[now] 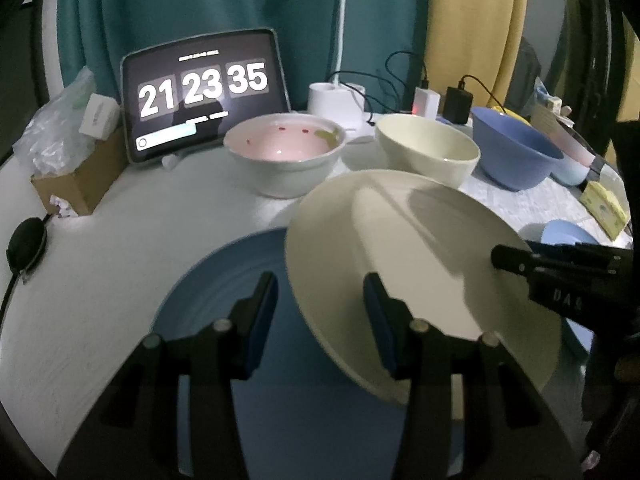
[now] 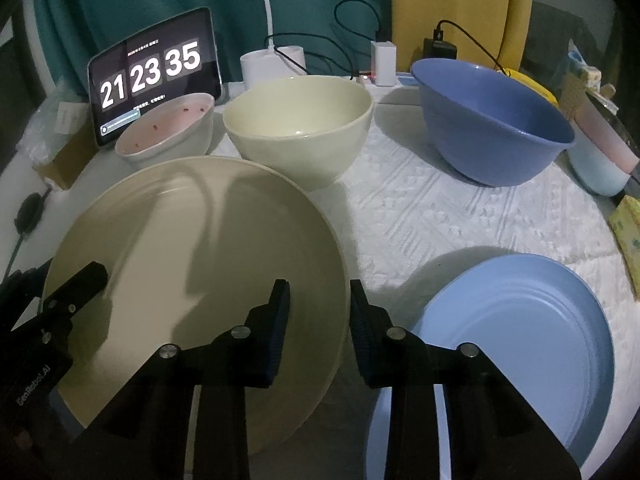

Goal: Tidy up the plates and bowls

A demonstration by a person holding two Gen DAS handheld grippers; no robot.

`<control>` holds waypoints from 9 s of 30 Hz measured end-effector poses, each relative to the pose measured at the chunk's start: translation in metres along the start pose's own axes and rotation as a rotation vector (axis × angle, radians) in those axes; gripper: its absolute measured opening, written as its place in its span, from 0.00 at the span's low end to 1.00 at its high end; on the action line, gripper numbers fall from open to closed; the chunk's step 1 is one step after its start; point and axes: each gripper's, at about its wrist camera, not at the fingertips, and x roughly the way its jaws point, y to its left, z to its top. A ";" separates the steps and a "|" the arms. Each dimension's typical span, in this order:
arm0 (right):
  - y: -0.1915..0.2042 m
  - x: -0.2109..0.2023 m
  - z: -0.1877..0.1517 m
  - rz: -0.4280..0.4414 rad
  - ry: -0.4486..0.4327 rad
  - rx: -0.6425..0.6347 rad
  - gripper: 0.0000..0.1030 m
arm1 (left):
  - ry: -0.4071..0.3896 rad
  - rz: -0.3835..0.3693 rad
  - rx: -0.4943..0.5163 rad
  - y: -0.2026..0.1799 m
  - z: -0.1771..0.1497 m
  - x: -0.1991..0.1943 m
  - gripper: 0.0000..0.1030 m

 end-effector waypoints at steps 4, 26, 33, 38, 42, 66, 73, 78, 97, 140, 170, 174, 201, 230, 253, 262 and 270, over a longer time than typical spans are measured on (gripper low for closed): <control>0.001 -0.004 0.000 0.007 -0.010 -0.007 0.21 | 0.003 -0.008 0.003 -0.002 -0.002 0.000 0.41; -0.007 -0.033 -0.005 -0.004 -0.065 0.007 0.20 | -0.027 -0.038 0.011 -0.010 -0.001 -0.022 0.40; -0.011 -0.045 -0.009 -0.012 -0.084 0.016 0.20 | -0.038 -0.046 0.020 -0.017 -0.001 -0.030 0.40; -0.014 -0.052 -0.012 -0.016 -0.097 0.023 0.20 | -0.045 -0.053 0.029 -0.022 -0.002 -0.035 0.40; -0.018 -0.057 -0.015 -0.018 -0.105 0.029 0.20 | -0.047 -0.056 0.037 -0.025 -0.003 -0.039 0.40; -0.053 -0.082 -0.039 -0.025 -0.135 0.090 0.20 | -0.047 -0.076 0.106 -0.067 -0.011 -0.052 0.40; -0.069 -0.088 -0.047 -0.033 -0.141 0.117 0.20 | -0.042 -0.087 0.136 -0.086 -0.012 -0.053 0.40; -0.080 -0.091 -0.051 -0.038 -0.144 0.137 0.20 | -0.037 -0.094 0.156 -0.099 -0.013 -0.053 0.40; -0.125 -0.096 -0.066 -0.063 -0.144 0.207 0.20 | -0.001 -0.127 0.226 -0.145 -0.015 -0.042 0.40; -0.187 -0.092 -0.082 -0.195 -0.125 0.302 0.29 | 0.110 -0.164 0.294 -0.199 -0.021 -0.001 0.43; -0.153 -0.075 -0.069 -0.214 -0.067 0.275 0.43 | 0.062 -0.157 0.203 -0.147 -0.011 -0.016 0.43; -0.146 -0.084 -0.066 -0.219 -0.092 0.261 0.43 | 0.041 -0.161 0.191 -0.139 -0.010 -0.024 0.43; -0.048 -0.101 -0.047 -0.161 -0.129 0.100 0.43 | -0.051 -0.117 0.071 -0.055 -0.015 -0.059 0.44; 0.044 -0.070 -0.036 -0.079 -0.085 -0.025 0.43 | -0.090 -0.022 -0.065 0.046 -0.028 -0.071 0.47; 0.090 -0.028 -0.027 -0.055 -0.010 -0.099 0.43 | -0.012 0.053 -0.143 0.100 -0.042 -0.035 0.59; 0.092 -0.012 -0.025 -0.047 0.019 -0.099 0.43 | 0.036 0.055 -0.122 0.095 -0.045 -0.020 0.59; 0.092 -0.003 -0.025 -0.014 0.039 -0.095 0.43 | 0.091 0.033 -0.108 0.093 -0.046 -0.009 0.59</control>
